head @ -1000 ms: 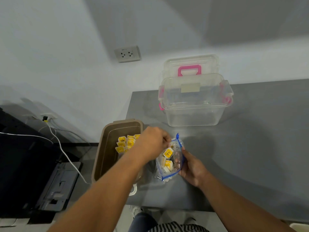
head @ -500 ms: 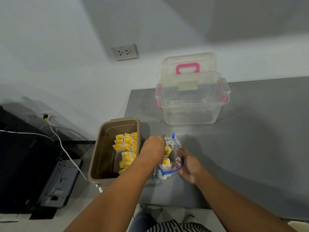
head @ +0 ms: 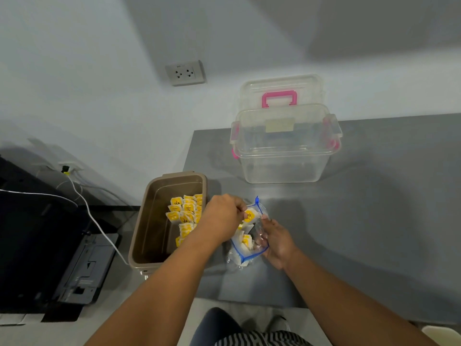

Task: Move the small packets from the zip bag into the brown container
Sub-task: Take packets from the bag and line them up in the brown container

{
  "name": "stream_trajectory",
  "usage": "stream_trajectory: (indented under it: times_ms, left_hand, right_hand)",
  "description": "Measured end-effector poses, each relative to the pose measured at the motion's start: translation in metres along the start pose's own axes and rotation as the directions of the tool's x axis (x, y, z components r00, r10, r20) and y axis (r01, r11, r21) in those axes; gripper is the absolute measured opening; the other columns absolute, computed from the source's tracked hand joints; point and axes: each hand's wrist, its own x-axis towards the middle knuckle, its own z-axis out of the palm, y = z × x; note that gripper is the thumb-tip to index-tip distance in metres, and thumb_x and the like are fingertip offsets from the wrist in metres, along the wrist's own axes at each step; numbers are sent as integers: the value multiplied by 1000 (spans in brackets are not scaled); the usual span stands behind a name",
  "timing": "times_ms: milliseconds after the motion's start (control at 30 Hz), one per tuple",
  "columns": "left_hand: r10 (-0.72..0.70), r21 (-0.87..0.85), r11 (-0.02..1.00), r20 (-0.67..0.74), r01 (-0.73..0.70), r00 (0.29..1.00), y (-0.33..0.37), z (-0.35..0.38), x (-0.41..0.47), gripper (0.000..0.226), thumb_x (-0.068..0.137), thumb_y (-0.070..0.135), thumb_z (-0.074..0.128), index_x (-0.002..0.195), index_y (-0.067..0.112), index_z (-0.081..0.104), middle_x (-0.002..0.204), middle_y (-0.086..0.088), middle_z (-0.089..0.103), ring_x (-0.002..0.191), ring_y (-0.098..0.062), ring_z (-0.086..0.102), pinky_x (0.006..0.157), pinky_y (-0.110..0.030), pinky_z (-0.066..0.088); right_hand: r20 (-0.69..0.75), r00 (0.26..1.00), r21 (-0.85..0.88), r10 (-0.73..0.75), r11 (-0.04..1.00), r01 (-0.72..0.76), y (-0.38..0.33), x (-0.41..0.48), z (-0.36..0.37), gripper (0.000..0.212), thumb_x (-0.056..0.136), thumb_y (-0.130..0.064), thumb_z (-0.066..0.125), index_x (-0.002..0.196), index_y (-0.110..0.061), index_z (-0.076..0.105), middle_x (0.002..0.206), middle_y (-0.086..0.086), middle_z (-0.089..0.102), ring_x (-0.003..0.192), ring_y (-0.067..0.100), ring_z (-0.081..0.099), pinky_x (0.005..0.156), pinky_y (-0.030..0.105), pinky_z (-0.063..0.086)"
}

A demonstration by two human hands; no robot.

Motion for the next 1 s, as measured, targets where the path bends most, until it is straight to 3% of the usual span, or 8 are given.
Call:
stream_trajectory:
  times_ms: [100,233,333,467,533,667,767,1000]
  left_hand:
    - [20,-44,999,-49,-23,999,-5,-15,-5,10,91,27,71,98,22,76,91,4,74,82,-12,67,81,-27,55]
    - [34,-110,993,-110,-46,993,-15,-47,-12,7,91,19,70,93,22,76,71,13,64,63,-3,58,59,-8,42]
    - [23,-146,988,-162,-47,987,-28,-80,-18,9,91,16,69,89,21,76,70,9,67,63,-10,60,56,-12,45]
    - [3,-59,998,-180,-13,984,-56,-119,-18,3,90,27,73,89,25,76,80,6,72,76,-13,66,61,-17,48]
    - [9,15,1000,-174,-6,985,-72,-131,-15,4,89,28,73,90,25,76,82,7,70,78,-12,65,61,-16,43]
    - [41,138,990,-125,-23,991,-102,-141,-9,6,90,25,72,90,20,76,72,9,62,75,-13,60,60,-20,39]
    - [42,215,976,-48,-30,998,-120,-140,-2,9,90,26,71,92,20,76,70,12,60,72,-12,58,59,-22,37]
    - [102,447,875,203,-185,974,-138,-130,14,13,92,20,64,93,19,77,97,2,73,91,-16,63,76,-29,48]
  right_hand:
    - [22,1000,-5,-13,1000,13,-2,-6,4,25,105,-23,49,88,-7,57,52,-1,56,41,8,52,42,21,46]
    - [-19,1000,-54,-19,998,18,3,-2,-1,28,96,-31,61,92,-4,60,64,7,54,52,15,50,55,28,51]
    - [-39,999,-121,-27,992,22,5,-1,0,60,83,-51,76,107,2,61,92,23,54,82,35,51,80,42,49]
    - [-68,998,-148,1,989,-11,13,9,-7,81,58,-65,86,115,-14,63,104,19,53,92,34,48,84,46,47]
    - [-110,994,-164,-8,986,-10,6,-4,6,75,67,-61,81,113,-5,61,105,18,58,85,36,52,82,44,50]
    - [-200,979,-189,-36,982,-2,3,-9,14,41,100,-36,58,122,-2,64,115,22,72,108,43,68,94,56,55]
    - [-236,970,-217,-57,976,5,4,-8,15,42,100,-36,58,121,0,65,114,24,72,100,40,71,93,56,56]
    - [-236,966,-223,-105,974,51,10,-6,14,40,101,-34,58,120,0,66,108,22,74,89,35,73,91,55,57]
